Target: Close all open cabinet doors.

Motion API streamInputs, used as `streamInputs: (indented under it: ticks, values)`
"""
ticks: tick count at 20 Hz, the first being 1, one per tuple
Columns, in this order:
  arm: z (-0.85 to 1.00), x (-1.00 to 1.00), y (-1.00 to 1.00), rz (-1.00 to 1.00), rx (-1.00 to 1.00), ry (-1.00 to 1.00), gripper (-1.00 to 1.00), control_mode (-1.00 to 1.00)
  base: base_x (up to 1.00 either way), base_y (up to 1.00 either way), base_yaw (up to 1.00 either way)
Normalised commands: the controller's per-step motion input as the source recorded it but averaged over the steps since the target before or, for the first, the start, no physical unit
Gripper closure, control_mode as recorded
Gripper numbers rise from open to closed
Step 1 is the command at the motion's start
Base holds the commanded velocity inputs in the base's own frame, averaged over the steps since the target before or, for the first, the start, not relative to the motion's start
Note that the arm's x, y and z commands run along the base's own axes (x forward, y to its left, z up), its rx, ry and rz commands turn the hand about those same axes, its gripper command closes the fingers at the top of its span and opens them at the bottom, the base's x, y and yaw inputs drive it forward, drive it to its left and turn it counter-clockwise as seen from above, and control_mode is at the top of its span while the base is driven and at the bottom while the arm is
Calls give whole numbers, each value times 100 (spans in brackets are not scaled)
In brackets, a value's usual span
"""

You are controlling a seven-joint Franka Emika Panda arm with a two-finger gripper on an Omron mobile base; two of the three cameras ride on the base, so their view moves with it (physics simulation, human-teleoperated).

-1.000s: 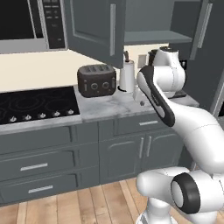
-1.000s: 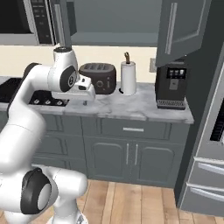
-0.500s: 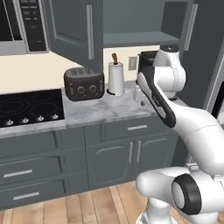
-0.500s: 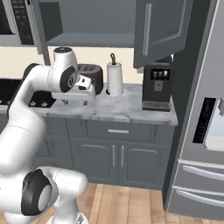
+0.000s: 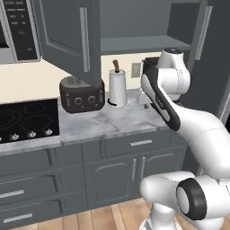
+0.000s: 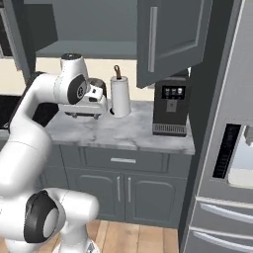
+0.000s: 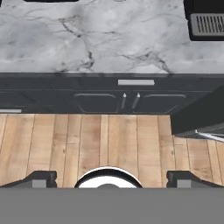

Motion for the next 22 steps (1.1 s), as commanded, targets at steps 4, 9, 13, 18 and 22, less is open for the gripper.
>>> streamInputs:
  ticks: [4, 9, 13, 18, 22]
  values:
    - [0, 0, 0, 0, 0, 0, -100, 100, 58, -4, 0]
    - [0, 0, 0, 0, 0, 0, -100, 100, 64, 0, 0]
    - [0, 0, 0, 0, 0, 0, -100, 100, 64, -3, 0]
    - [0, 0, 0, 0, 0, 0, -100, 100, 55, -13, 0]
    - [0, 0, 0, 0, 0, 0, -100, 100, 48, -10, 0]
